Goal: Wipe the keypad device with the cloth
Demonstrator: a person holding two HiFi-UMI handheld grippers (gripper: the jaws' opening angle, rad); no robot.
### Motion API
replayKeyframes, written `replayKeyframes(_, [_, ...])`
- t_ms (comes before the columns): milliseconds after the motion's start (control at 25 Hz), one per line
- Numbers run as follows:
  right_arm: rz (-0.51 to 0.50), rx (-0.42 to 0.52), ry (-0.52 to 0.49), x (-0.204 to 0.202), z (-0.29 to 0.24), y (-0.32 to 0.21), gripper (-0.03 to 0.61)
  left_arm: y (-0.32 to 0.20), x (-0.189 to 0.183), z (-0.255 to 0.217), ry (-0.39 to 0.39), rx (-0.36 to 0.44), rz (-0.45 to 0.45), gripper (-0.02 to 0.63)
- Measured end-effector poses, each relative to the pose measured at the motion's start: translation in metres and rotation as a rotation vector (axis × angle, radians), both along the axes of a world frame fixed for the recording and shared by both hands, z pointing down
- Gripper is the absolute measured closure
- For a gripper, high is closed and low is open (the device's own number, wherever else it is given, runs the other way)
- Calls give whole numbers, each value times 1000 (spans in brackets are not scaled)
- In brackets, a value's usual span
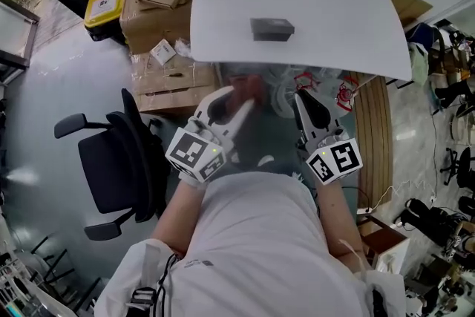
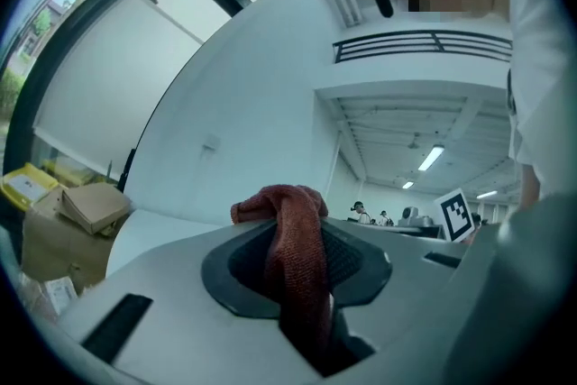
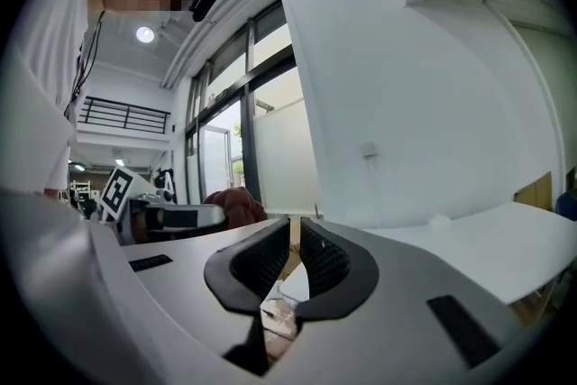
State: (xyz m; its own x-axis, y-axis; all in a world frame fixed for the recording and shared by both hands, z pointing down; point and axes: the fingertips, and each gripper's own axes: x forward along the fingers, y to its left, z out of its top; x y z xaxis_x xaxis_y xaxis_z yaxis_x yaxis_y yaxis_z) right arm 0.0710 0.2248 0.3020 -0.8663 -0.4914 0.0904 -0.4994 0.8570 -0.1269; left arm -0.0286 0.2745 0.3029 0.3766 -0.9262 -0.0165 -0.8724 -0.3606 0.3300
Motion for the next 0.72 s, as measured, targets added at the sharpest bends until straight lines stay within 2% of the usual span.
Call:
replayKeyframes(80, [6,-5,18,-6,5,-3,532,-4,-8,5,29,-13,-1,515])
replayKeyframes(400, [10,-51,27,7,24,-40,532,-26,-8,28,15,-78,-25,515])
replayKeyframes(720, [-93,-64,6,-1,28,-119,532,-92,-17,34,-33,-128,-125,515])
